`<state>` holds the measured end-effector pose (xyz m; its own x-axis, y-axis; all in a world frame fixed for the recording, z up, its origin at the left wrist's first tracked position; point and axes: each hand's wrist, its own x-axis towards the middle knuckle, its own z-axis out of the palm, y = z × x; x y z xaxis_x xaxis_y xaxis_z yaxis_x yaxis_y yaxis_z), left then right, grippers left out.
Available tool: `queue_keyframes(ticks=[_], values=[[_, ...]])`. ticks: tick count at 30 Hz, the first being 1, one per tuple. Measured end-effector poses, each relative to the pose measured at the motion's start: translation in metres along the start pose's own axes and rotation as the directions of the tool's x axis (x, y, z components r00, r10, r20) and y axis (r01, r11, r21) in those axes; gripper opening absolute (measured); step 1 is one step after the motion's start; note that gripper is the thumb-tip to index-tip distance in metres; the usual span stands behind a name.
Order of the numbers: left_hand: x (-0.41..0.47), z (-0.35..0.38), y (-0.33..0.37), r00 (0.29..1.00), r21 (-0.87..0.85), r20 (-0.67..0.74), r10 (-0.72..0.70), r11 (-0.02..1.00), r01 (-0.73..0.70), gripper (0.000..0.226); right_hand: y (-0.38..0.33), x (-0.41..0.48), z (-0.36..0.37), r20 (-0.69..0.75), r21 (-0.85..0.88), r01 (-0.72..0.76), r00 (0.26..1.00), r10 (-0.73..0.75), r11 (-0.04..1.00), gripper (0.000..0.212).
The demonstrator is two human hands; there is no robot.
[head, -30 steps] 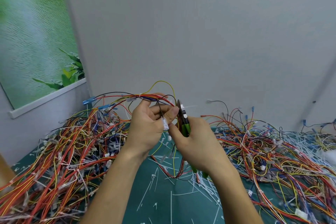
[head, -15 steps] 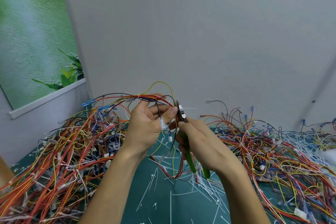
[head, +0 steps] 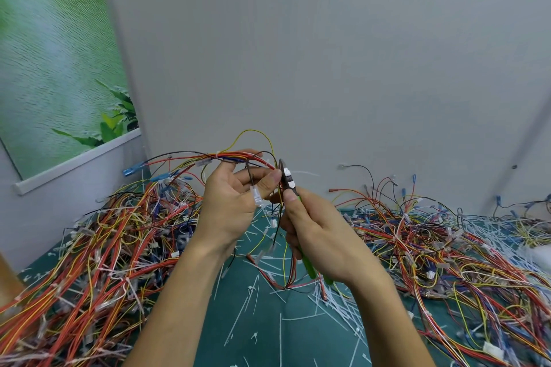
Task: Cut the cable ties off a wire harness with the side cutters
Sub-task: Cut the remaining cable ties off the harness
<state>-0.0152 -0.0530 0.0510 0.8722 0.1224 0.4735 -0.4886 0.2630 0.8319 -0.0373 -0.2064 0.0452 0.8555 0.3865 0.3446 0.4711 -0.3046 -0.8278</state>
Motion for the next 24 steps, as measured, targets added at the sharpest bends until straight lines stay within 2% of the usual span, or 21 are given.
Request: queue_keyframes(ticks=[24], values=[[-0.0009, -0.0055, 0.0025, 0.995, -0.034, 0.094, -0.014, 0.999, 0.017, 0.047, 0.0024, -0.0002, -0.0029, -0.115, -0.124, 0.014, 0.993, -0.028, 0.992, 0.034]])
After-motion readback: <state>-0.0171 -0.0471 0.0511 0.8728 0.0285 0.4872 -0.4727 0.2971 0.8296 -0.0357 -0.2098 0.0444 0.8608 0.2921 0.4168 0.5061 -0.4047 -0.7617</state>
